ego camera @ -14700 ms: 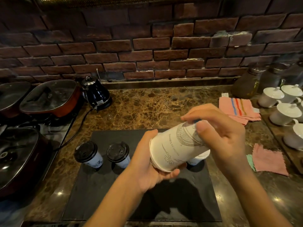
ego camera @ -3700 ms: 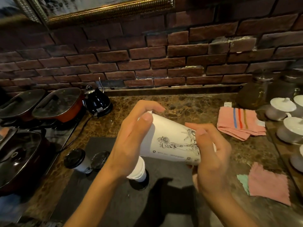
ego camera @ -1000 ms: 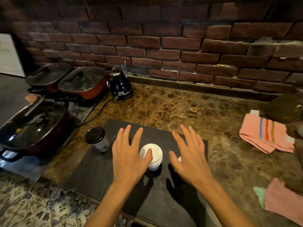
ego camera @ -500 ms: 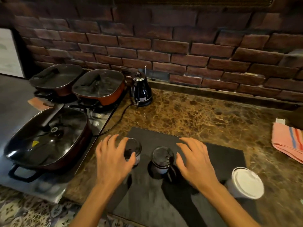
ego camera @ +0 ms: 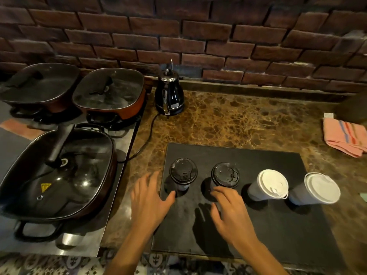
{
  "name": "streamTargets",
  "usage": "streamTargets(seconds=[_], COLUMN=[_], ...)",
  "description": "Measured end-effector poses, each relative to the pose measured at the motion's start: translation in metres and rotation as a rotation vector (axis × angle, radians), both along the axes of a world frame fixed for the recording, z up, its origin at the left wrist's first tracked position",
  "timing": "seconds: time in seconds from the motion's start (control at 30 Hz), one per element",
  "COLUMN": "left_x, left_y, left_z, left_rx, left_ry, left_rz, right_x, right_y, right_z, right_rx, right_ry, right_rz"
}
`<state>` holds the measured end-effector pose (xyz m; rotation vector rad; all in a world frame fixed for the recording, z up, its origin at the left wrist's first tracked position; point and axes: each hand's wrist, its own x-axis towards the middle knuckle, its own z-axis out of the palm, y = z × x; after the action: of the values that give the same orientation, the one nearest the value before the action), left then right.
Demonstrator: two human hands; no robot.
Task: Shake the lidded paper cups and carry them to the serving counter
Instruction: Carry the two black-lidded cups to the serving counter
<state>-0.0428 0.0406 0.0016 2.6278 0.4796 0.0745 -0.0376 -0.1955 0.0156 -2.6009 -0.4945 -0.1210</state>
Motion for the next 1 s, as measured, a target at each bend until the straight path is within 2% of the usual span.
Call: streamTargets(seconds=[0.13, 0.27, 0.53, 0.63, 1.0], left_x=[-0.005, -0.003, 0.014, 0.023, 0.048], left_y=[-0.007, -0.016, -0.038, -0.043, -0.049], left_z=[-0.022, -0.042, -0.057, -0.062, -0.065], left_rx=[-0.286, -0.452, -0.838, -0.875, -0.87], left_ry=[0.039, 0.083, 0.07, 0.057, -0.04], left_rz=[0.055, 0.118, 0.211, 0.233, 0.205], right_x=[-0.018, -0.02, 0.014, 0.024, 0.056], right_y=[-0.008, -0.021, -0.021, -0.017, -0.009], right_z=[-0.031, -0.055, -0.07, -0.073, -0.07], right_rx=[-0.002, 0.035, 0.479, 0.607, 0.773], right_ry=[0.128, 0.237, 0.49, 0.549, 0.548], right_rz=[-0.107, -0.267, -0.554, -0.581, -0.509])
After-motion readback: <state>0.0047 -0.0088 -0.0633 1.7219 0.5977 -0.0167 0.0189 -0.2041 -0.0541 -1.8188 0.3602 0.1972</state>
